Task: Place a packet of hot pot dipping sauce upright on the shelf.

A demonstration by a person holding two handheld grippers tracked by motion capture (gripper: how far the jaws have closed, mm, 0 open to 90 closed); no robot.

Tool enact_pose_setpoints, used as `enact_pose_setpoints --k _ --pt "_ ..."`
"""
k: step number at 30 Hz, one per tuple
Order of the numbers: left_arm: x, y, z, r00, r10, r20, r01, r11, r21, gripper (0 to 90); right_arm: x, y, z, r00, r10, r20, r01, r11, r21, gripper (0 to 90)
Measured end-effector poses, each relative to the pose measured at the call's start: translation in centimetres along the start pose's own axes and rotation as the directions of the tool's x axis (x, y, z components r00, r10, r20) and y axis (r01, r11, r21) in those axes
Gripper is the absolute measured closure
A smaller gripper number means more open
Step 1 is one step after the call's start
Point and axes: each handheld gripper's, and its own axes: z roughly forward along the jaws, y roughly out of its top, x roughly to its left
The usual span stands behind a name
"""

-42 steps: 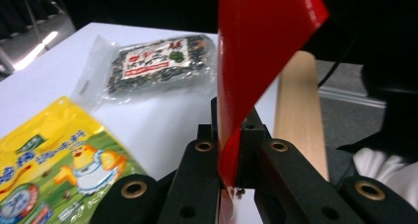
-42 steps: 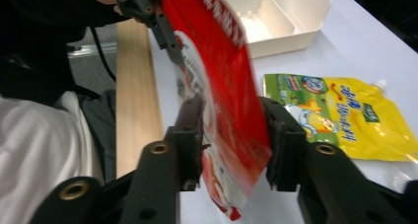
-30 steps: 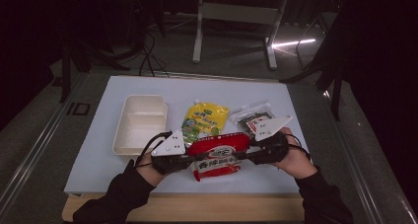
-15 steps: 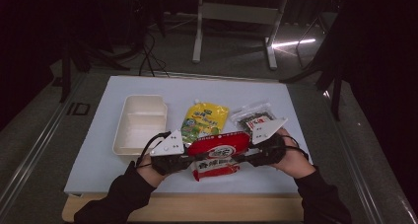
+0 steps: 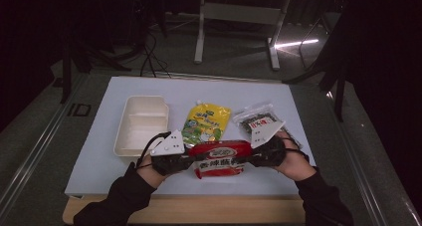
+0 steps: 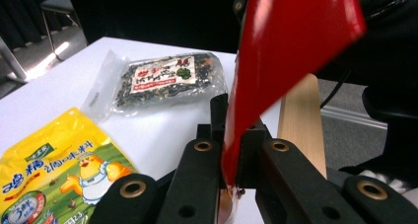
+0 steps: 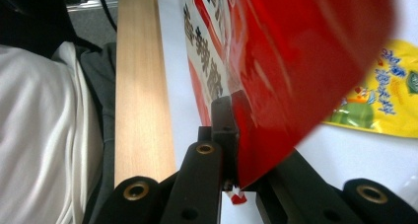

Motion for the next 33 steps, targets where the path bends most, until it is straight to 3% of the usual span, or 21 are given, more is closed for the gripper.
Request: enact_pose_setpoints --k 3,4,6,7,11,14,18,22,24,29,33 --pt "0.2 0.0 -0.1 1.0000 -0.007 -0.001 0.007 1.0000 -0.003 85.5 0.1 0.3 -0.3 0.9999 0.001 0.010 -0.001 1.0000 -0.006 90.0" --pt "0.4 -0.1 -0.2 0.9997 -0.025 0.004 0.025 0.9996 -0.012 78.1 0.1 0.4 -0.5 0.9999 0.001 0.012 -0.001 0.9998 -0.018 90.0" --pt "0.4 -0.2 -0.3 0.9997 -0.023 -0.007 0.023 0.9996 -0.016 74.6 0.1 0.4 -0.6 0.9998 0.003 0.018 -0.002 0.9997 -0.023 90.0" --pt "0.4 -0.2 -0.3 0.9997 -0.021 -0.012 0.020 0.9996 -0.018 64.5 0.0 0.5 -1.0 0.9999 0.005 0.016 -0.004 0.9995 -0.032 90.0" --pt "0.3 -0.5 -0.4 0.9983 -0.027 -0.051 0.026 0.9995 -0.019 54.5 -0.1 0.6 -1.4 0.9998 0.005 0.018 -0.004 0.9990 -0.045 90.0" --pt "0.3 -0.8 -0.3 0.9971 -0.050 -0.057 0.049 0.9986 -0.018 42.6 -0.3 0.7 -2.3 0.9996 0.009 0.025 -0.007 0.9982 -0.059 90.0" --pt "0.2 -1.4 -0.2 0.9957 -0.070 -0.062 0.069 0.9974 -0.020 33.8 -0.5 0.8 -3.0 0.9992 0.013 0.038 -0.011 0.9975 -0.069 90.0" --pt "0.3 -1.8 -0.1 0.9926 -0.095 -0.076 0.094 0.9954 -0.021 15.9 -0.7 1.1 -3.5 0.9987 0.020 0.048 -0.016 0.9969 -0.077 90.0" --pt "0.3 -2.0 0.1 0.9926 -0.097 -0.073 0.096 0.9952 -0.019 14.9 -0.9 1.1 -3.7 0.9986 0.020 0.050 -0.015 0.9962 -0.085 90.0" --pt "0.0 -2.9 0.8 0.9914 -0.097 -0.087 0.097 0.9952 -0.004 3.0 -1.4 1.3 -4.0 0.9979 0.031 0.057 -0.025 0.9950 -0.097 89.9" --pt "-0.1 -3.5 1.0 0.9924 -0.101 -0.070 0.101 0.9949 -0.002 3.0 -1.7 1.6 -4.1 0.9970 0.030 0.071 -0.023 0.9946 -0.101 90.0"
